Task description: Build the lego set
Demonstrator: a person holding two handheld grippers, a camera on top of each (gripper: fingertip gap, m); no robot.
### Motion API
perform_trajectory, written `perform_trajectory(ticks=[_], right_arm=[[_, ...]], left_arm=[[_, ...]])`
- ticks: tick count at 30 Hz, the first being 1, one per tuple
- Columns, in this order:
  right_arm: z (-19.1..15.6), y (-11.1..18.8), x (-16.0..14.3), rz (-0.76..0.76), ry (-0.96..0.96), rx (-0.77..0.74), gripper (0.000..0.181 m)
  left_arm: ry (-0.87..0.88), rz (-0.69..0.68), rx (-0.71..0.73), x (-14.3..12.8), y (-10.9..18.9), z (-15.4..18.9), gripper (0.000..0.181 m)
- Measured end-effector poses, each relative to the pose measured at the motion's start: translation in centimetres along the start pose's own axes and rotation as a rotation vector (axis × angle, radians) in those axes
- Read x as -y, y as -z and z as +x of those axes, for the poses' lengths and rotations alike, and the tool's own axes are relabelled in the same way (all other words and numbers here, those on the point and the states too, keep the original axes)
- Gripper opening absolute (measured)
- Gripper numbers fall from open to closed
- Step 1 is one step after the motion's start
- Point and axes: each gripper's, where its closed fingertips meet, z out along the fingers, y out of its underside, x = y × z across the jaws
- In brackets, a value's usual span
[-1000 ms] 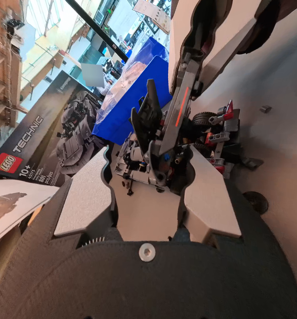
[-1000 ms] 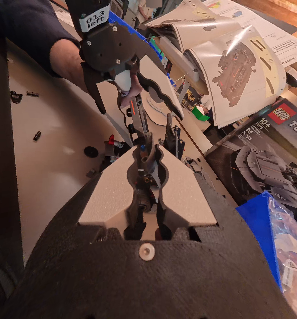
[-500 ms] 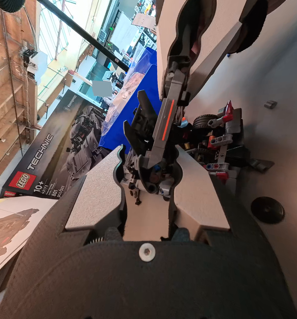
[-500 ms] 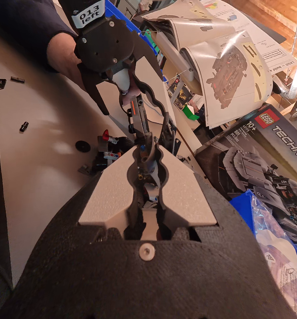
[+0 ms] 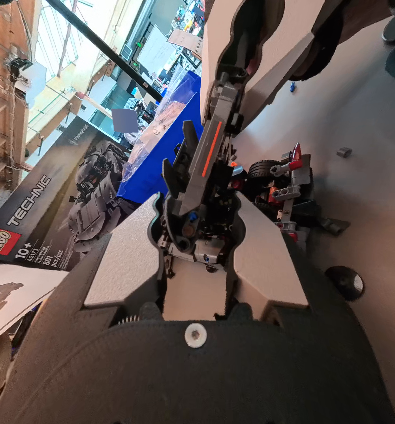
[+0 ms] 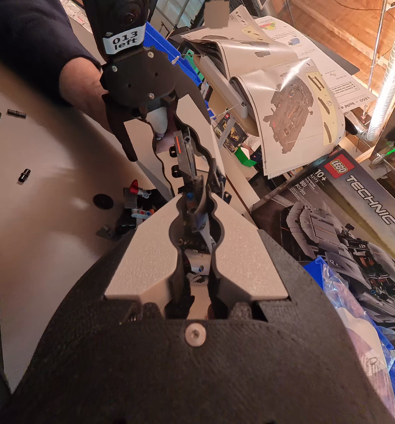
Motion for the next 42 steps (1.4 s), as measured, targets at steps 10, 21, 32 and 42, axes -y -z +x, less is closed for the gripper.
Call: perform_trajectory(ticks=[10, 21, 32, 42], right_arm=[[0.6, -0.1, -0.3, -0.014, 0.044, 0.000, 0.014], [0.5, -0.2, -0.1, 0.000, 0.048, 0.014, 0.015], [0.7, 0.0, 0.1, 0.015, 0.046, 0.005, 0.014], [1.0, 0.3, 0.1, 0.023, 0.037, -0.006, 0.015]], left_arm=[[-0.021, -0.026, 0.070, 0.1, -0.3, -0.5, 0.034], [-0.017, -0.021, 0.089, -0.1, -0.4, -0.8, 0.040], [-0.023, -0.013, 0.089, 0.2, -0.6, -0.8, 0.030], [-0.065, -0.026, 0.105, 0.6, -0.6, -1.1, 0.028]])
